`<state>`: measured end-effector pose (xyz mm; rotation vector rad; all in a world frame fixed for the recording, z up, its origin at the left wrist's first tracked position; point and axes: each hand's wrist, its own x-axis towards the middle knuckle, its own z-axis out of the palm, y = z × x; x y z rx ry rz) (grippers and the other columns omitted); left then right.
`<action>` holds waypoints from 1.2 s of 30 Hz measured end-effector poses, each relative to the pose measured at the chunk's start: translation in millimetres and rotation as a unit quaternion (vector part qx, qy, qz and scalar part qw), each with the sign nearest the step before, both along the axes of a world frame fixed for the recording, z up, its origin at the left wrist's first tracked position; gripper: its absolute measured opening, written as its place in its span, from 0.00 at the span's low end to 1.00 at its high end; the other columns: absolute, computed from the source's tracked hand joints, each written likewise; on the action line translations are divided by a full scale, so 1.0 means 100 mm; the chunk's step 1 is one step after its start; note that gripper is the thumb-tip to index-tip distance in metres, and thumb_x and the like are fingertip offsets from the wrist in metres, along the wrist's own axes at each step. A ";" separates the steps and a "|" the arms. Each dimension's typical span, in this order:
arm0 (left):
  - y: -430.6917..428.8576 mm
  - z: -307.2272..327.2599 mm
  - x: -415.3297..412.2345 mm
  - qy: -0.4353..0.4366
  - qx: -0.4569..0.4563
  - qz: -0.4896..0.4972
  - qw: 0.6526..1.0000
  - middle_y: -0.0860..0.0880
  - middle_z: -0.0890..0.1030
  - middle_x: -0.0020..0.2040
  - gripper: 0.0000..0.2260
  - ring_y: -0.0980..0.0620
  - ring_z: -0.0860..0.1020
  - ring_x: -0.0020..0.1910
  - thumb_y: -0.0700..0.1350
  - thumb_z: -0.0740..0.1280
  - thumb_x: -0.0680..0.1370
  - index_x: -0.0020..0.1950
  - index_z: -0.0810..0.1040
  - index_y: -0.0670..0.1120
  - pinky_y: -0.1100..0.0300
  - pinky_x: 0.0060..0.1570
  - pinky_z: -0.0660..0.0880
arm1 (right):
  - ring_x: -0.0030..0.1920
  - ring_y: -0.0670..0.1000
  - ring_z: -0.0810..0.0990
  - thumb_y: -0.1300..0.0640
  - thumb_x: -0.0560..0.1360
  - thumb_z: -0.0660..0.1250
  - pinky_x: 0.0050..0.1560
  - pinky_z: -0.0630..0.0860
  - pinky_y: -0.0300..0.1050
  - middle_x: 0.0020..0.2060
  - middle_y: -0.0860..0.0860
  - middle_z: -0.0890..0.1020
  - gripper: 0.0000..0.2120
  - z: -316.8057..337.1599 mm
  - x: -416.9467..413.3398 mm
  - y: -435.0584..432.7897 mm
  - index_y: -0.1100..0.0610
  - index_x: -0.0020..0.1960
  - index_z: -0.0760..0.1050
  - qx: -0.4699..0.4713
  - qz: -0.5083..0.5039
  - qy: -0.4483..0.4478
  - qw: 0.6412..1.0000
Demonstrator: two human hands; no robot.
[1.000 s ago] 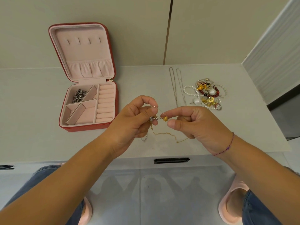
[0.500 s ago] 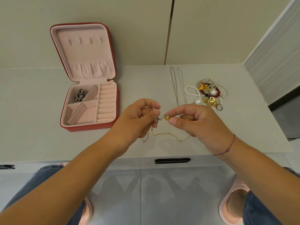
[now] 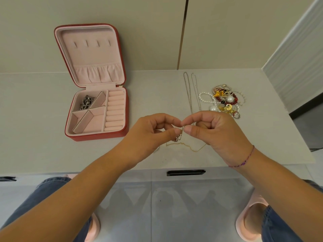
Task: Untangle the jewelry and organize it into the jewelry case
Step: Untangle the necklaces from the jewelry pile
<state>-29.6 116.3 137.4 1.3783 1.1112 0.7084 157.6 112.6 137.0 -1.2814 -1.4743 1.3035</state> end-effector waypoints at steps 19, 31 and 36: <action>0.06 -0.07 -0.04 -0.025 -0.133 0.004 0.991 0.49 0.72 0.30 0.07 0.56 0.60 0.23 0.39 0.67 0.77 0.50 0.84 0.46 0.65 0.23 0.58 | 0.34 0.44 0.80 0.64 0.73 0.69 0.38 0.74 0.38 0.32 0.47 0.82 0.05 -0.01 -0.02 -0.03 0.55 0.44 0.80 -0.033 0.006 0.016 0.999; 0.06 -0.08 -0.03 -0.053 -0.112 0.038 0.992 0.52 0.68 0.25 0.04 0.55 0.58 0.24 0.40 0.69 0.75 0.43 0.83 0.45 0.63 0.25 0.54 | 0.38 0.48 0.82 0.68 0.72 0.66 0.42 0.78 0.37 0.37 0.53 0.85 0.06 -0.02 -0.02 -0.02 0.59 0.46 0.79 -0.096 0.003 0.117 0.989; 0.04 -0.09 -0.01 -0.035 -0.089 0.026 0.995 0.52 0.74 0.27 0.03 0.57 0.61 0.23 0.42 0.70 0.74 0.42 0.83 0.47 0.67 0.24 0.60 | 0.38 0.49 0.82 0.68 0.74 0.65 0.41 0.78 0.38 0.37 0.55 0.84 0.06 -0.04 -0.04 -0.04 0.61 0.48 0.78 -0.143 0.015 0.126 0.982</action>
